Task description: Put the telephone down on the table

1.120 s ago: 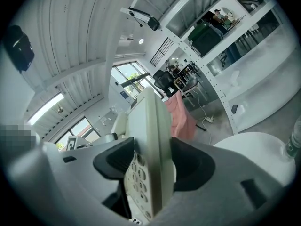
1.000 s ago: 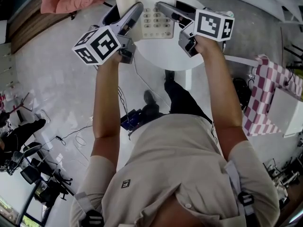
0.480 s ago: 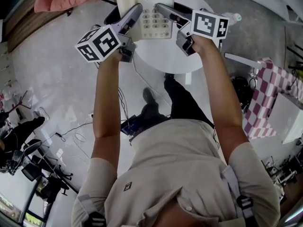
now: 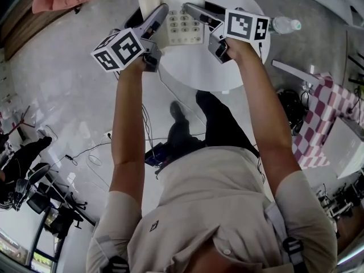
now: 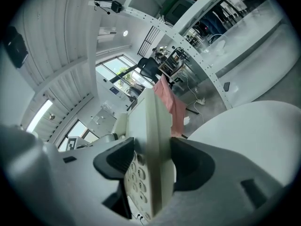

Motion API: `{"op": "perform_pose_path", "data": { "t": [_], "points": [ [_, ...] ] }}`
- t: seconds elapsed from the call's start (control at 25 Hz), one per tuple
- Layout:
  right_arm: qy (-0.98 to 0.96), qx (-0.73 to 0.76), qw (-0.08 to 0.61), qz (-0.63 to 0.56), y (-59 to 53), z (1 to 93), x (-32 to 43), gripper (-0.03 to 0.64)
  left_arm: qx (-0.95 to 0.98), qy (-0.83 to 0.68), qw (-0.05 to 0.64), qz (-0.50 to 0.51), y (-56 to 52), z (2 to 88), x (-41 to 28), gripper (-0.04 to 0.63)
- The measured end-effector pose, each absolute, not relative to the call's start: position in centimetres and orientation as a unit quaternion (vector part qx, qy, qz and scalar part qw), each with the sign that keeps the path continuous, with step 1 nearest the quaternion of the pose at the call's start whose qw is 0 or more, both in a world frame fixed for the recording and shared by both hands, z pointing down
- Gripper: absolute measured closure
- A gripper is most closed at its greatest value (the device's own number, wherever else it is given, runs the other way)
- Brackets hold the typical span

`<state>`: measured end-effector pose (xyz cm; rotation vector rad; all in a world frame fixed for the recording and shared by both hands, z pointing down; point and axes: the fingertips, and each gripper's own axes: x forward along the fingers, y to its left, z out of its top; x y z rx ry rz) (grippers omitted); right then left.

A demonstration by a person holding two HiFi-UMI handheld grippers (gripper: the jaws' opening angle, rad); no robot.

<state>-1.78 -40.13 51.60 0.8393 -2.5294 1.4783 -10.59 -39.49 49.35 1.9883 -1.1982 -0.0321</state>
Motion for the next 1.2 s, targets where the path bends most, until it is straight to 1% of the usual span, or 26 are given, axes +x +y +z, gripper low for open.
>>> {"op": "perform_pose_path", "data": {
  "t": [0.6,1.2],
  "points": [
    [-0.81,0.275,0.073,0.512,-42.0,58.8,-4.0,0.383,0.759,-0.481,0.439,-0.002,-41.4,56.6,-13.0,0.253],
    [-0.799,0.304,0.102,0.509,-42.1,63.9,-2.6,0.376,0.736,-0.477,0.479,0.003,-41.6,62.2,-11.5,0.255]
  ]
}}
